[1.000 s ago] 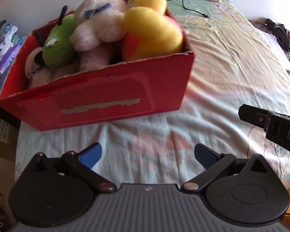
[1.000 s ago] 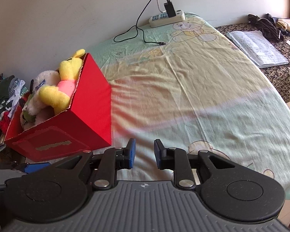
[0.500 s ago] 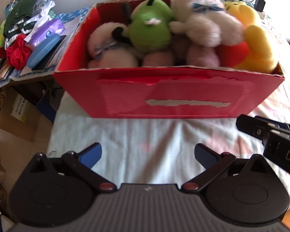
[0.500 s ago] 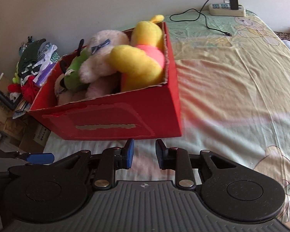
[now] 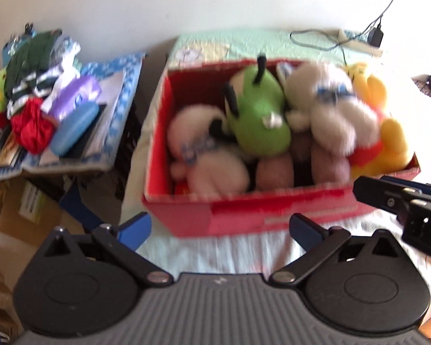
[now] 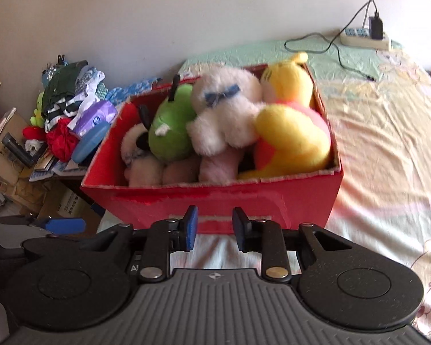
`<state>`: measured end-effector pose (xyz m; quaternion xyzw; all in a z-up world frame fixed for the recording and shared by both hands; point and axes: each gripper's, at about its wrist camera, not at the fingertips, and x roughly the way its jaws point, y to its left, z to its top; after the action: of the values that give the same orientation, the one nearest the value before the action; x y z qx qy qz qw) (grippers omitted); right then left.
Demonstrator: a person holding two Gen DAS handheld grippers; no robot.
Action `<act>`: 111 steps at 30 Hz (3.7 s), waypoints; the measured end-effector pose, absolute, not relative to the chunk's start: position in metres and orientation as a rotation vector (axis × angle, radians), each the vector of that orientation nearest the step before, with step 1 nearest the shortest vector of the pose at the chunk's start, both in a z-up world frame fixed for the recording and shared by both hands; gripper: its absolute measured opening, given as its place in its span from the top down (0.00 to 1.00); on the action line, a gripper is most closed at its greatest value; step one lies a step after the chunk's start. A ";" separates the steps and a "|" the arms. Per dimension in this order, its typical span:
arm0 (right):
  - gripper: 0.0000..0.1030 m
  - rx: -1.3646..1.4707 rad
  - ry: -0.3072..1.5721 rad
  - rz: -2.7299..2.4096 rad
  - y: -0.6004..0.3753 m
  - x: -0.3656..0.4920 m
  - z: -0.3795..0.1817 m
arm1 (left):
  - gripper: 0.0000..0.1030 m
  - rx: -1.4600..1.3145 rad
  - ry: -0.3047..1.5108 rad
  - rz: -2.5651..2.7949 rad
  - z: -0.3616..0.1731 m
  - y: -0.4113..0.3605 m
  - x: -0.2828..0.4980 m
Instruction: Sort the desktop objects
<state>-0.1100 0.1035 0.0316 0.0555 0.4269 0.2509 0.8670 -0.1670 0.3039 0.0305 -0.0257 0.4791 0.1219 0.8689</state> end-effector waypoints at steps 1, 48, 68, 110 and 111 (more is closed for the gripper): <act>0.72 0.127 0.885 0.525 0.105 -0.109 0.036 | 0.01 -0.050 0.998 0.250 0.034 0.307 -0.162; 0.26 0.124 0.872 0.379 0.094 -0.026 0.068 | 0.01 -0.106 1.073 0.383 0.047 0.303 -0.088; 0.31 0.033 0.858 0.384 0.108 -0.022 0.067 | 0.01 -0.127 1.077 0.370 0.042 0.311 -0.085; 0.31 0.096 0.890 0.380 0.108 -0.032 0.067 | 0.01 -0.130 1.047 0.301 0.043 0.311 -0.096; 0.31 0.099 0.890 0.382 0.109 -0.032 0.068 | 0.01 -0.129 1.049 0.297 0.043 0.310 -0.095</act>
<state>-0.0320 0.1086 0.0677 0.0475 0.4275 0.1835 0.8839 -0.0953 0.3103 0.0428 -0.0613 0.4984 0.1410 0.8532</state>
